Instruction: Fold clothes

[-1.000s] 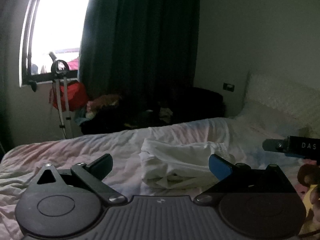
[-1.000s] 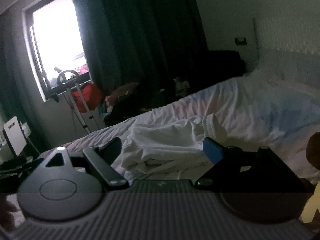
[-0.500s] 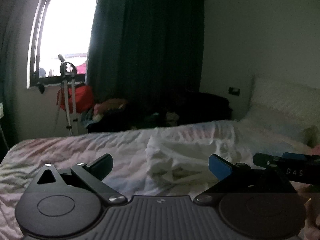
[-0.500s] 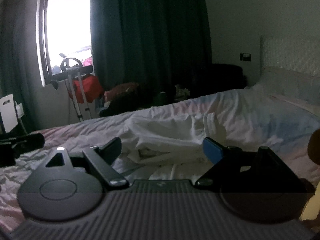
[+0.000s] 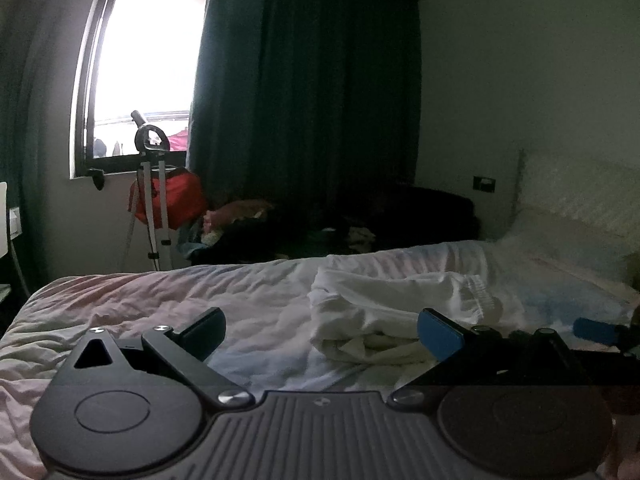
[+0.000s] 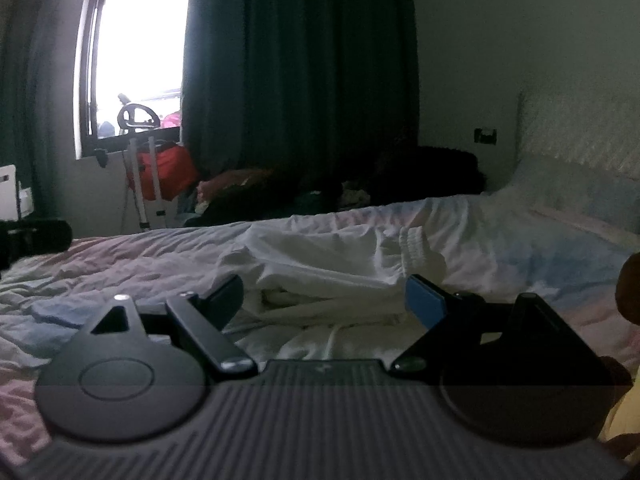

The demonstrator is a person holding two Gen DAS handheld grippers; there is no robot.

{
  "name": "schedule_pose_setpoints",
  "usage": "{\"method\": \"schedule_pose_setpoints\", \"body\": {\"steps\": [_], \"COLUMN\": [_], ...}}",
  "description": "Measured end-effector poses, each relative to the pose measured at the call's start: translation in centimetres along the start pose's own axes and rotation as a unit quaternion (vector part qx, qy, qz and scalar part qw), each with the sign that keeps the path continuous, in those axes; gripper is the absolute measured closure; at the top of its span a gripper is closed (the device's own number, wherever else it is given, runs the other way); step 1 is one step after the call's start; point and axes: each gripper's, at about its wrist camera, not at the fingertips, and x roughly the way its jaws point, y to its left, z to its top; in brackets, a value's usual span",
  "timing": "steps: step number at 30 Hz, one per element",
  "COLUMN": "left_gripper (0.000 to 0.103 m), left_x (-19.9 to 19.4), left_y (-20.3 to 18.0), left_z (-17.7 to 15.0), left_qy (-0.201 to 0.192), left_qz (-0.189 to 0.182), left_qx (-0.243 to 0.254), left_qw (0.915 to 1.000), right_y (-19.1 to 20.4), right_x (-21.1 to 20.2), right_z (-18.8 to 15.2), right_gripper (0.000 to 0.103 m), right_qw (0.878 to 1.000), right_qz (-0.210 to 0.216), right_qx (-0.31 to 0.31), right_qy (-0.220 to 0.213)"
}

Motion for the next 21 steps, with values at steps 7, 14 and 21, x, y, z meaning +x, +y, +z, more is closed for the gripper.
{"method": "schedule_pose_setpoints", "body": {"steps": [7,14,21], "left_gripper": [0.000,0.000,0.000], "left_x": [0.5,0.9,1.0], "left_y": [-0.2,-0.4,-0.1], "left_z": [-0.9,-1.3,-1.5], "left_qy": [0.011,0.012,0.017], "left_qz": [-0.011,-0.007,-0.008], "left_qx": [0.005,0.010,0.006], "left_qw": [0.9999,0.9999,0.9998], "right_y": [-0.7,-0.4,-0.3], "right_x": [0.3,0.7,0.7], "right_z": [0.1,0.0,0.0], "right_gripper": [0.013,0.013,0.013], "right_qw": [1.000,1.000,1.000], "right_qz": [-0.001,-0.001,-0.005], "right_qx": [0.019,0.023,0.023], "right_qy": [0.005,0.017,0.021]}}
